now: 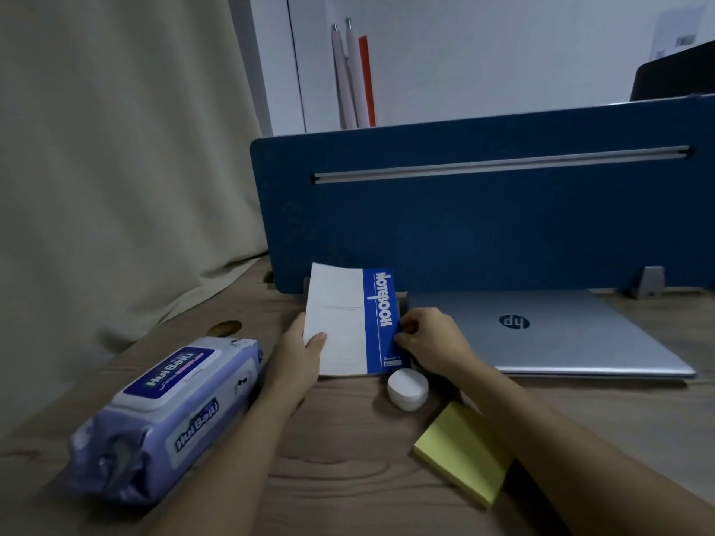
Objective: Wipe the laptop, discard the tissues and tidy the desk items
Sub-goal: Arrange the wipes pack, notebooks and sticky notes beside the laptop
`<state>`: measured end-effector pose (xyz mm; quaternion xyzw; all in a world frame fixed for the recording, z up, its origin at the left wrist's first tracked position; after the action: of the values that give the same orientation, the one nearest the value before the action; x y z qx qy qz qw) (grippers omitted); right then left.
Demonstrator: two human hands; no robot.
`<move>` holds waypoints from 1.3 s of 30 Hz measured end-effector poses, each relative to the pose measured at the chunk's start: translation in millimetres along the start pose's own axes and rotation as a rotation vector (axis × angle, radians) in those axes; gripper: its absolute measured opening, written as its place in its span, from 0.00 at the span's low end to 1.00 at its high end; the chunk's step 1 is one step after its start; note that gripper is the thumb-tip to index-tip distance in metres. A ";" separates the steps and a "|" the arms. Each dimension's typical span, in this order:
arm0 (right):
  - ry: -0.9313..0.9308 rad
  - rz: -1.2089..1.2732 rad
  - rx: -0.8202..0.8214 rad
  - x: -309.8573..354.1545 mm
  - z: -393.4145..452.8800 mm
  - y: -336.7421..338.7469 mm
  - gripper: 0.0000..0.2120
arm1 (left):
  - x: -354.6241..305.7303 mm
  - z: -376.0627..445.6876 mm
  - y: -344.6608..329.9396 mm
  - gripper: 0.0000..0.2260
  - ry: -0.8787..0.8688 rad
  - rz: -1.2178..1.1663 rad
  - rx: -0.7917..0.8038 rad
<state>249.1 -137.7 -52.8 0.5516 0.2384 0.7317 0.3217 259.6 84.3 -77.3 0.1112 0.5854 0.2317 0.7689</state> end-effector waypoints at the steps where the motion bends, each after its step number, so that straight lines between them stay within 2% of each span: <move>1: 0.002 -0.020 0.008 0.1 -1.0 0.2 0.03 | 0.0 -1.2 -1.0 0.15 0.005 0.064 0.006; 10: 0.023 -0.038 -0.002 9.2 -12.9 1.4 0.13 | -9.2 -5.8 -3.1 0.17 0.044 0.504 0.082; 15: 0.019 -0.081 -0.046 6.0 -11.1 1.3 0.16 | -9.8 -4.1 -4.5 0.17 0.042 0.613 0.087; 19: -0.018 -0.036 -0.067 1.5 -8.2 2.6 0.18 | -7.4 -0.7 -6.3 0.19 0.036 0.627 0.085; 25: 0.018 -0.123 -0.057 -1.0 -3.8 1.6 0.14 | -5.6 -0.1 -10.3 0.21 0.031 0.604 0.066; 29: 0.019 -0.123 -0.064 -1.4 -2.6 2.4 0.16 | -4.8 -2.1 -11.7 0.22 0.002 0.581 0.038; 32: 0.014 -0.089 -0.079 0.8 -5.2 6.3 0.15 | -3.9 -7.1 -8.8 0.23 0.046 0.591 0.019; 39: 0.025 -0.030 -0.102 -3.1 -35.6 21.1 0.13 | -7.3 -33.4 -1.8 0.25 -0.005 0.561 0.072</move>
<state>211.1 -154.1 -49.8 0.5219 0.2127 0.7448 0.3574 226.6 75.8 -81.6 0.2968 0.5378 0.4144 0.6716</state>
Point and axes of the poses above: each hand's wrist, its own z-axis towards the middle knuckle, its own y-axis out of the back of the hand, x = y × z, the point moved 4 cm from there along z, towards the middle knuckle, and after that the axes turned 1 degree about y, right-handed, at the moved point
